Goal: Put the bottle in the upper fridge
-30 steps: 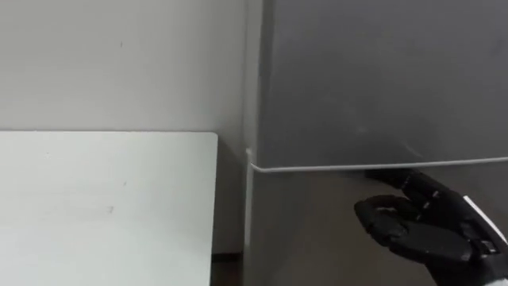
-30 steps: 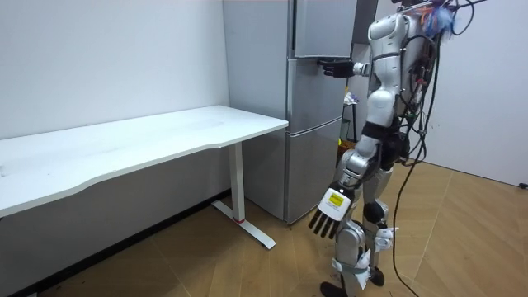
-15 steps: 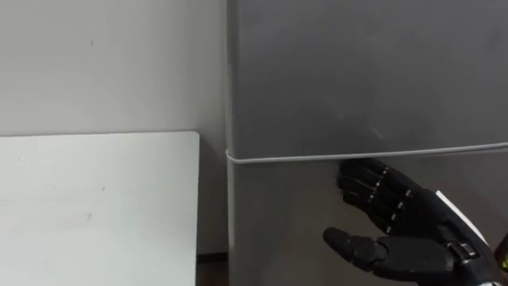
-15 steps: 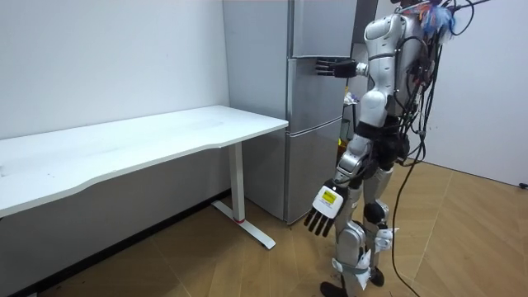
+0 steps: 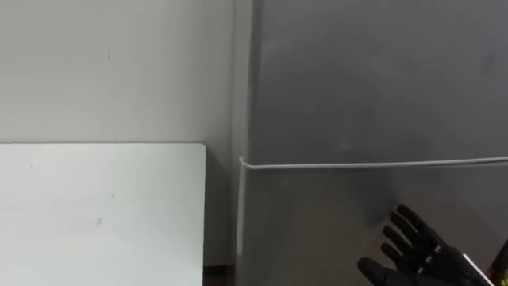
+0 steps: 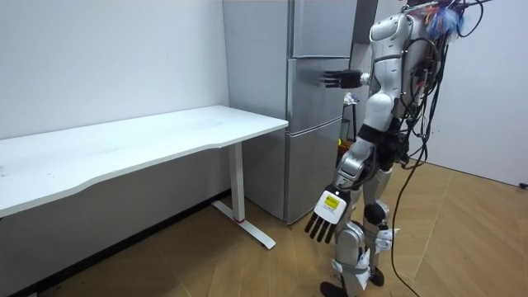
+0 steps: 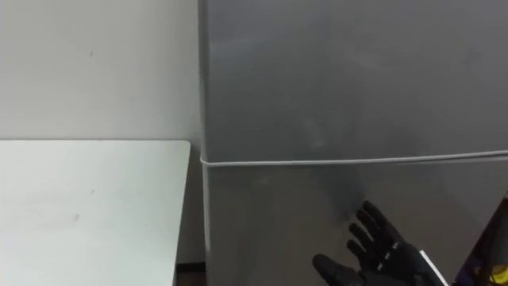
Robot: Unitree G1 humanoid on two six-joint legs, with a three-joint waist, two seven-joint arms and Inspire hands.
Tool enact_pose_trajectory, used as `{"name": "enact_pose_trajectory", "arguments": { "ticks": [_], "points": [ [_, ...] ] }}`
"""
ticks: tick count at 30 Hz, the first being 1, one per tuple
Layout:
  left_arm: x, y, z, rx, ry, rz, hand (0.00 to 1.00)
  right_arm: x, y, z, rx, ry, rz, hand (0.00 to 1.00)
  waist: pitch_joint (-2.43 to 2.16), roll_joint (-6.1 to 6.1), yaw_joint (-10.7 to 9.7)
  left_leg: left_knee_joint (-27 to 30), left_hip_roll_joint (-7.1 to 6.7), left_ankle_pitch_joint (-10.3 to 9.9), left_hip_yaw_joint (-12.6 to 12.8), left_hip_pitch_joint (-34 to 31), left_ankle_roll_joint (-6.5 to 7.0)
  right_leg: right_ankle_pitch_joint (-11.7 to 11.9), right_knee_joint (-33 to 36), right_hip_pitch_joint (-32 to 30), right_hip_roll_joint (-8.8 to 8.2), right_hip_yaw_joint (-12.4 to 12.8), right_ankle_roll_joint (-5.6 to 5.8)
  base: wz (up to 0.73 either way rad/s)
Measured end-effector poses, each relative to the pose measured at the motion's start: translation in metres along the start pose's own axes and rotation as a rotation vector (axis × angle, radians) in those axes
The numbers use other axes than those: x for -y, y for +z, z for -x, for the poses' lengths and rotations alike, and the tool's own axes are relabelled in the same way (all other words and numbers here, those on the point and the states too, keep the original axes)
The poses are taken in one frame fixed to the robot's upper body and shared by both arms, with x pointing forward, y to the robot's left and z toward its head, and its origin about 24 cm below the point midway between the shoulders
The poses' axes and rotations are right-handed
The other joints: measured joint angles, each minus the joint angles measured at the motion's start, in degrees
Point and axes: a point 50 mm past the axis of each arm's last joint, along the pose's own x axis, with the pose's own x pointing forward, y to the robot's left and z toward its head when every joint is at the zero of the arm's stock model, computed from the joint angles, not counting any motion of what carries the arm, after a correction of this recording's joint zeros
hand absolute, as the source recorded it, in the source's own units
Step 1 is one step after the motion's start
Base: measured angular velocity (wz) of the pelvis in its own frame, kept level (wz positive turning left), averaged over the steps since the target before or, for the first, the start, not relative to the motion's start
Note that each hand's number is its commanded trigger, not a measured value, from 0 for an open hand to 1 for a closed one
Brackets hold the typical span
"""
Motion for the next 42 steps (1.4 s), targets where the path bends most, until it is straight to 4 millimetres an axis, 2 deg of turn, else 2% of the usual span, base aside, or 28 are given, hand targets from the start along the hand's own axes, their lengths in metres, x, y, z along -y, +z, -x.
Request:
{"name": "enact_pose_trajectory", "arguments": {
  "ticks": [3,5,10,11,13,15,17,19,21,25,26,28,31,36,39,42],
  "points": [
    [0.0,0.003,0.0,0.015,-0.002,0.013,0.0,0.014,-0.007,0.003,-0.028,-0.101,-0.009,0.0,0.06,0.15,-0.9,-0.1,-0.21,0.0,0.0,0.4,0.02,0.0,0.1,0.2,-0.31,-0.4,0.08,0.0],
    [-0.001,0.0,0.001,0.013,0.002,0.012,0.0,0.022,-0.004,0.005,-0.016,-0.16,-0.01,0.0,0.07,0.15,-1.8,-0.6,-0.41,0.0,0.0,0.6,0.05,-0.2,0.1,0.1,-0.45,-0.4,0.26,0.0],
    [-0.006,-0.007,0.002,-0.005,0.041,0.019,0.0,0.05,0.022,0.015,0.101,-0.413,0.017,0.0,0.04,-1.0,-3.0,-0.8,-0.83,0.0,-0.3,0.7,0.05,-0.5,0.1,0.3,-0.8,-0.6,0.62,0.02],
    [-0.007,-0.007,0.002,-0.007,0.045,0.018,0.0,0.052,0.025,0.016,0.116,-0.439,0.022,0.0,0.02,-1.05,-3.0,-0.9,-0.84,0.0,-0.3,0.7,0.05,-0.5,0.0,0.5,-0.79,-0.7,0.63,0.07],
    [-0.007,-0.008,0.002,-0.007,0.052,0.013,0.0,0.053,0.042,0.02,0.189,-0.508,0.053,0.0,0.09,-1.98,-3.2,-1.0,-0.86,0.0,-0.2,0.7,0.05,-0.7,0.0,0.5,-0.79,-0.7,0.64,0.02],
    [-0.007,-0.006,0.003,0.005,0.052,0.009,0.0,0.05,0.057,0.02,0.259,-0.538,0.086,0.0,0.09,-2.37,-3.6,-1.0,-0.86,0.0,-0.2,0.7,0.05,-0.8,-0.1,0.5,-0.77,-0.7,0.64,0.0],
    [-0.007,-0.002,0.003,0.021,0.052,0.01,0.0,0.047,0.072,0.018,0.325,-0.563,0.103,0.0,0.29,-2.86,-3.7,-1.0,-0.86,0.0,-0.2,0.7,0.05,-0.8,0.0,0.4,-0.77,-0.7,0.63,-0.02],
    [-0.007,-0.002,0.003,0.024,0.05,0.007,0.0,0.04,0.094,0.012,0.426,-0.582,0.119,0.0,0.29,-3.12,-3.9,-1.0,-0.89,0.0,-0.1,0.6,0.05,-0.8,0.1,0.1,-0.78,-0.5,0.64,-0.07],
    [-0.007,-0.002,0.003,0.025,0.051,-0.002,0.0,0.032,0.108,0.013,0.503,-0.586,0.16,0.0,0.23,-3.22,-3.7,-1.1,-0.9,0.0,0.1,0.8,0.05,-0.8,0.1,0.1,-0.76,-0.4,0.64,-0.06],
    [-0.006,-0.002,0.003,0.024,0.048,-0.004,0.0,0.011,0.132,0.01,0.657,-0.561,0.247,0.0,0.49,-2.78,-3.5,-1.1,-0.85,0.0,0.4,0.7,0.05,-0.7,0.0,0.5,-0.72,-0.3,0.62,0.01],
    [-0.006,-0.002,0.003,0.024,0.046,-0.006,0.0,0.008,0.134,0.008,0.67,-0.559,0.246,0.0,0.41,-2.92,-3.4,-1.1,-0.85,0.0,0.4,0.7,0.05,-0.7,0.0,0.3,-0.72,-0.3,0.62,0.0],
    [-0.003,-0.003,0.002,0.019,0.035,-0.027,0.0,-0.008,0.145,-0.003,0.721,-0.515,0.247,0.0,0.51,-2.6,-3.3,-1.1,-0.82,0.0,0.4,0.5,0.05,-0.8,0.3,-0.2,-0.72,-0.4,0.62,0.0],
    [-0.001,-0.003,0.002,0.02,0.03,-0.04,0.0,-0.023,0.153,-0.011,0.753,-0.447,0.249,0.0,0.53,-2.49,-2.6,-1.1,-0.82,0.0,0.1,0.4,0.06,-0.8,0.2,-0.2,-0.71,-0.6,0.63,0.05],
    [-0.003,-0.011,0.003,-0.004,0.032,-0.059,0.0,-0.034,0.159,-0.015,0.785,-0.4,0.236,0.0,0.39,-2.79,-1.2,-1.4,-0.82,0.0,-0.9,-0.2,0.06,-0.7,-0.1,-0.2,-0.7,-1.5,0.6,0.09],
    [-0.003,-0.01,0.003,0.0,0.026,-0.09,0.0,-0.039,0.162,-0.018,0.804,-0.407,0.226,0.0,0.44,-2.74,0.7,-1.6,-0.81,0.0,-1.1,-0.2,0.06,-0.7,0.1,-0.1,-0.73,-2.1,0.59,0.03],
    [-0.003,-0.012,0.003,-0.005,0.006,-0.128,0.0,-0.04,0.163,-0.02,0.804,-0.407,0.222,0.0,0.52,-2.84,0.9,-1.5,-0.8,0.0,-1.2,-0.2,0.06,-0.7,0.3,-0.1,-0.75,-2.3,0.59,0.0]
  ]
}}
